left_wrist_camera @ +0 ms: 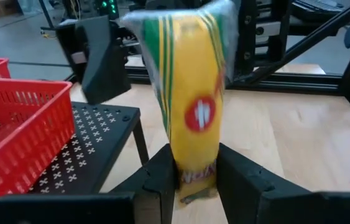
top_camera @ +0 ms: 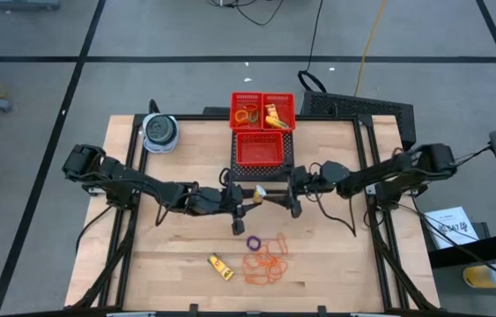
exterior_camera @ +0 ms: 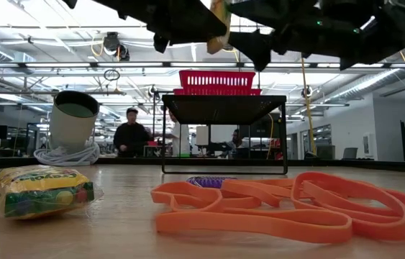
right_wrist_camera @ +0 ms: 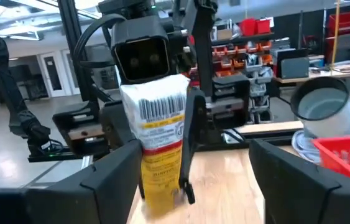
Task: Pick & Place Office Desk Supplies
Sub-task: Put the yellow pack of crayon in the top right red bin on the shelf
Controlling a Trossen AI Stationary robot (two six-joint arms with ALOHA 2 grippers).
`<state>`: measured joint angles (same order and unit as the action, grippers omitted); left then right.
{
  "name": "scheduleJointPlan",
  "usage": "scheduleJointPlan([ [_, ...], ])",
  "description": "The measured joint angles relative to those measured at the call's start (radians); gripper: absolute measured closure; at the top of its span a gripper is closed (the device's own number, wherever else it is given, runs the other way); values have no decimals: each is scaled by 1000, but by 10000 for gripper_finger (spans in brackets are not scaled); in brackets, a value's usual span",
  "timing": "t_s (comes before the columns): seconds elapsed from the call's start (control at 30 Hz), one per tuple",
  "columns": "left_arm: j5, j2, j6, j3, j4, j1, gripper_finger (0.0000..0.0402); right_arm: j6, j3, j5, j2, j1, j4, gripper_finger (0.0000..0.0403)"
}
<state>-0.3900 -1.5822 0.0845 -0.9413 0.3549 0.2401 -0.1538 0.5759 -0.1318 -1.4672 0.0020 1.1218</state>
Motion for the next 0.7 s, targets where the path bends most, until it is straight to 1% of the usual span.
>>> scheduleJointPlan([
  [0.17, 3, 1, 2, 0, 13, 0, 295, 12, 67, -10, -54, 0, -4, 120],
  [0.27, 5, 1, 4, 0, 15, 0, 295, 17, 91, -50, -69, 0, -3, 126],
  [0.53, -1, 1, 3, -1, 13, 0, 295, 11, 91, -56, -69, 2, -54, 132],
  [0.63, -2, 1, 3, -1, 14, 0, 295, 18, 91, -79, -69, 8, -51, 128],
  [0.7, -2, 1, 5, -1, 14, 0, 295, 48, 91, -76, -69, 19, -53, 122],
])
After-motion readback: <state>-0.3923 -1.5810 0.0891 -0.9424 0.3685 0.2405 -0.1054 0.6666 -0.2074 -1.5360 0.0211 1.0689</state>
